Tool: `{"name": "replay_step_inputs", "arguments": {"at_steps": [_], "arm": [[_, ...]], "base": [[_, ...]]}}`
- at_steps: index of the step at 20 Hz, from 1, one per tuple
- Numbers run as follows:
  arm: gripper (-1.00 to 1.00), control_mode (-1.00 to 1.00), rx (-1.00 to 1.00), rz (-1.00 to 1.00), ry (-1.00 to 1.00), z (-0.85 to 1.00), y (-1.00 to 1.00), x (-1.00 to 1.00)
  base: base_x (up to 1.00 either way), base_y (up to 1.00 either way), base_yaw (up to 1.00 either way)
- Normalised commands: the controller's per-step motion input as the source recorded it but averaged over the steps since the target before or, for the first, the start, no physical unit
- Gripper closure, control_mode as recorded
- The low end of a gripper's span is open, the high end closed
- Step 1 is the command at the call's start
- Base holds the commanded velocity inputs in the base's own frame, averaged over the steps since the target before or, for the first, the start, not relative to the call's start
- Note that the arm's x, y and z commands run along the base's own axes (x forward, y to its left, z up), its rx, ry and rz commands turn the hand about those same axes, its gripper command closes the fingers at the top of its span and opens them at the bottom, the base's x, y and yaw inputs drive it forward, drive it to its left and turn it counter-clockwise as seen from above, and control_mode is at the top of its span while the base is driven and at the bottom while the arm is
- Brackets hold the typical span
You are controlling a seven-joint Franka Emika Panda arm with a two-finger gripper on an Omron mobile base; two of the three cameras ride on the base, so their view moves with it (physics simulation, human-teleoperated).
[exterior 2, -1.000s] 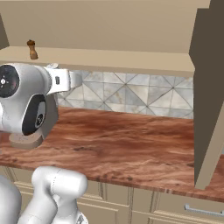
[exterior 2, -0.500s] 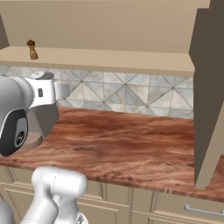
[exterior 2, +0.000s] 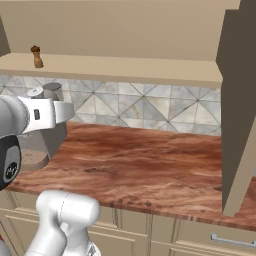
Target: Take 2 condiments from the cabinet and move them on the counter near the stove.Make sure the condiments are lined up with each other, next to each other.
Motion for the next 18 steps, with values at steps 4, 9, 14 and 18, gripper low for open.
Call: {"name": "replay_step_inputs", "arguments": {"at_steps": [4,9,14,18], "arm": [[1.00,-1.00,0.00,0.00,0.00,-0.09,0.00,0.00],[1.00,-1.00,0.00,0.00,0.00,-0.01,0.00,0.00],[1.00,1.00,0.00,0.00,0.00,0.00,0.00,0.00],[1.00,1.00,0.00,0.00,0.00,0.00,0.00,0.00]], "base": [[0.00,0.00,0.00],[0.00,0.00,0.00],[0.00,-0.02,0.00],[-0.32,-0.18,0.00]]}}
